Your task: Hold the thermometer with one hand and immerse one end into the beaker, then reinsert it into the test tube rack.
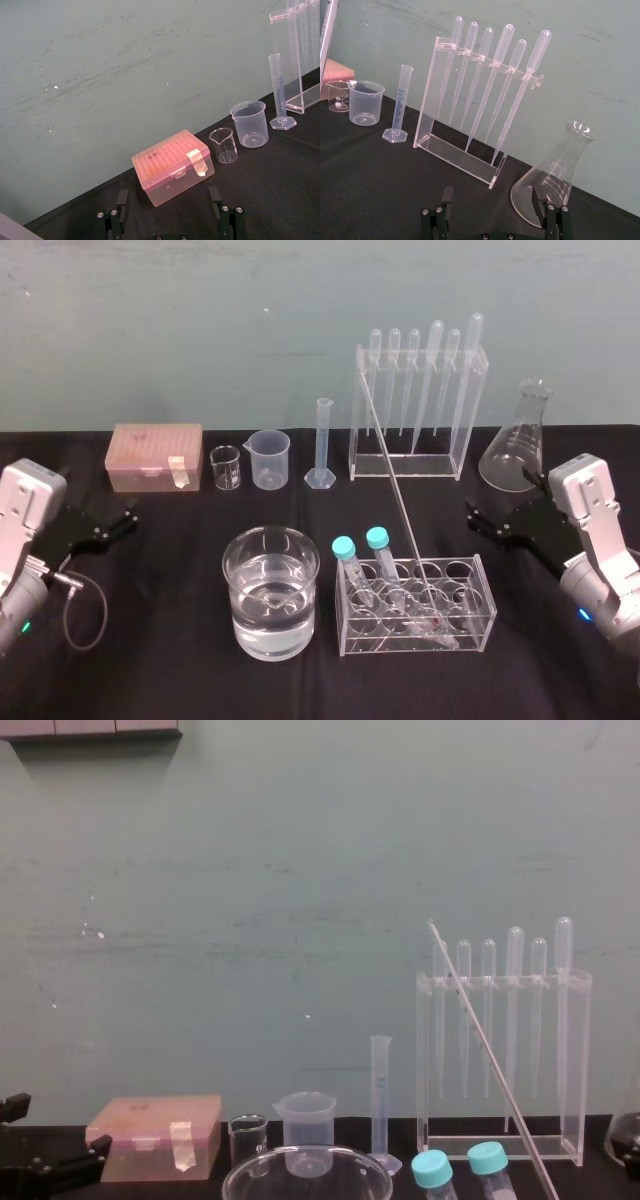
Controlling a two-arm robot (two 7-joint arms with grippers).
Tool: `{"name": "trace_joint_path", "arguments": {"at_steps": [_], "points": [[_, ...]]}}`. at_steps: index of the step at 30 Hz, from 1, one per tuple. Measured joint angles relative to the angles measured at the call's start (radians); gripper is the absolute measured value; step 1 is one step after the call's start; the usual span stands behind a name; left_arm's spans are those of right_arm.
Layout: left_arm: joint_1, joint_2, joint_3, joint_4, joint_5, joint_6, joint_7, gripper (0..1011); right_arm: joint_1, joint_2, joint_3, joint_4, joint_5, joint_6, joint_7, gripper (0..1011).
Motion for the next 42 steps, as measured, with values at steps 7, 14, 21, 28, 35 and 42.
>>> {"name": "trace_joint_path", "arguments": {"at_steps": [7,14,21,28,35,42], "points": [[0.0,0.0,0.0,0.0,0.0,0.0,0.0,1008,0.0,0.0,0.0,0.0,0.0,0.0,0.0,1003],[0.0,0.0,0.0,0.0,0.0,0.0,0.0,1008,0.0,0.0,0.0,0.0,0.0,0.0,0.0,1003],[0.0,0.0,0.0,0.0,0.0,0.0,0.0,1008,-0.004,0.001,0.02,-0.015,0.029,0.007,0.04,1003],[0.0,0.0,0.0,0.0,0.0,0.0,0.0,1008,-0.026,0.034,0.104,-0.14,0.234,0.116,0.216,1003],[0.0,0.0,0.0,0.0,0.0,0.0,0.0,1008,-0.035,0.07,0.173,-0.251,0.415,0.271,0.365,1003],[0.0,0.0,0.0,0.0,0.0,0.0,0.0,1008,-0.011,0.08,0.168,-0.275,0.47,0.348,0.429,1003]]}}
